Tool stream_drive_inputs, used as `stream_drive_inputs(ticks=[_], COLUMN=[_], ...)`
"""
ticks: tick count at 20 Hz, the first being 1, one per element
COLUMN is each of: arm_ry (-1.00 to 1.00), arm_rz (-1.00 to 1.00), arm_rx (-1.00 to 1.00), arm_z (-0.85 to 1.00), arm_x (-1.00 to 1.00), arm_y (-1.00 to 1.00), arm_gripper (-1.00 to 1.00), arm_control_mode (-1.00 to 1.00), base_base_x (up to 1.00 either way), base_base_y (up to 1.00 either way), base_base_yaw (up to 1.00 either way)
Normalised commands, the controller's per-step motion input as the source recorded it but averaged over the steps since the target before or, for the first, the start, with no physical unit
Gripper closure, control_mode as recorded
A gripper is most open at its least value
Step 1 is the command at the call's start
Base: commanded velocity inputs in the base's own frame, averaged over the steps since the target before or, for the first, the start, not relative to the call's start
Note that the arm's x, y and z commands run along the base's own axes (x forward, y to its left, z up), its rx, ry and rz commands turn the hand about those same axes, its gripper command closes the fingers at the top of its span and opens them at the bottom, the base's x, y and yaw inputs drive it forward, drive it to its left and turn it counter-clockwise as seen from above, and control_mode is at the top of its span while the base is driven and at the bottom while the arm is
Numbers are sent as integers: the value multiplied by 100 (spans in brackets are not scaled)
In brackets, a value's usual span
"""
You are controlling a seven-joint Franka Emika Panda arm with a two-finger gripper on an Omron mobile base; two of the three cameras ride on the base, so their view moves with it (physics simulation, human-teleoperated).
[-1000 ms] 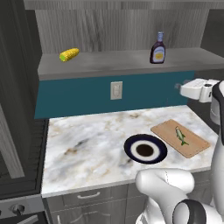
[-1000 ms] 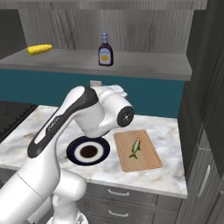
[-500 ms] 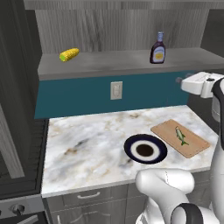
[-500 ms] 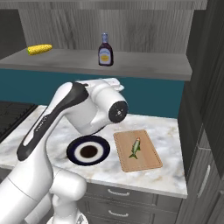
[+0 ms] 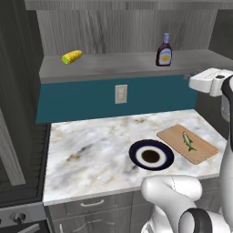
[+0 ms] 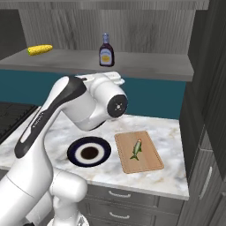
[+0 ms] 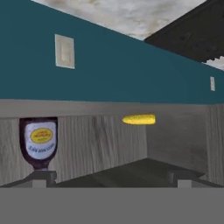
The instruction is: Pick the fish from the plate and place it on the cutting board. Then pick the condiment bottle from the cabinet and place it next to the cutting board.
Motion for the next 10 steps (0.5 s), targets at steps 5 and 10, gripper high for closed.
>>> stream_drive_inputs(ticks=[5,10], arm_ry=[0,0], arm_rz=[-1,-1], arm_rx=[0,0], arm_z=[14,18], arm_x=[0,0], arm_y=[4,5], arm_gripper=[-100,-100], arm_control_mode=[-100,-100], base_base_x=[0,0], base_base_y=[0,0], base_base_yaw=[0,0])
